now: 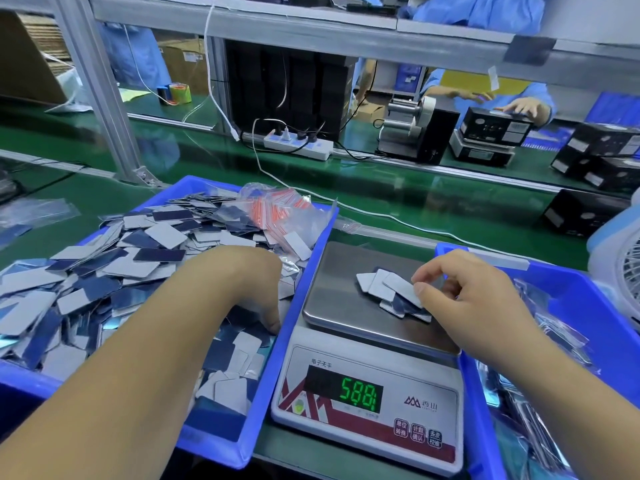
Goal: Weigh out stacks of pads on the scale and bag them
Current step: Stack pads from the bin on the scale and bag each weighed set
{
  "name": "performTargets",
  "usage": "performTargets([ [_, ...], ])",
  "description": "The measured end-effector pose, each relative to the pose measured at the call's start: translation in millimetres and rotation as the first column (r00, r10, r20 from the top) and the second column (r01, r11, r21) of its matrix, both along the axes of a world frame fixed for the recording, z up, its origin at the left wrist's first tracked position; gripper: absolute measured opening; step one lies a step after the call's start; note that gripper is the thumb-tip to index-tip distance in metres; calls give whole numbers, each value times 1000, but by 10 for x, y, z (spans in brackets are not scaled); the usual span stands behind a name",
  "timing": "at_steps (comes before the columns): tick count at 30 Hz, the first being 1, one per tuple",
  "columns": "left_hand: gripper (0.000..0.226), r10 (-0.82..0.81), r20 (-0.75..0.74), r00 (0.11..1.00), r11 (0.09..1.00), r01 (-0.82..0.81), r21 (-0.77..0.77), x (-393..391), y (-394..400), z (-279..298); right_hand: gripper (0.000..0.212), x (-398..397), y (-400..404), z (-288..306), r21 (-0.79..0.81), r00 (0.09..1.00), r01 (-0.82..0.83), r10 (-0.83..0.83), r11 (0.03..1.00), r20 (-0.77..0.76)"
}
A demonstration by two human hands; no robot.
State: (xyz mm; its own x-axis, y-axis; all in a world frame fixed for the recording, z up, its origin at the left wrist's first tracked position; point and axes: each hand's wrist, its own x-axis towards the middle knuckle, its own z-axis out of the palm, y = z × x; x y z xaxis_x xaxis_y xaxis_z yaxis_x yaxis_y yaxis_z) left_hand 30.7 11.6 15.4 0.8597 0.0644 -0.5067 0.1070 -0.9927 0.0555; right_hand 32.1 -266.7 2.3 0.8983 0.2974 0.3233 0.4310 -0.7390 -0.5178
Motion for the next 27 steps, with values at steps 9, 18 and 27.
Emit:
performTargets([
  [9, 32, -42, -5, 999, 999, 42, -12, 10, 81, -27, 19, -9, 4, -9, -13, 999, -29, 28, 1000, -33],
  [18, 24, -44, 20, 999, 987, 47, -152, -22, 130, 0, 21, -24, 34, -16, 4, 998, -38, 39, 999, -59],
  [27, 29, 82, 199, 977, 953, -19, -303, 34, 223, 116, 21, -5, 16, -28, 9, 997, -29, 29, 1000, -67],
])
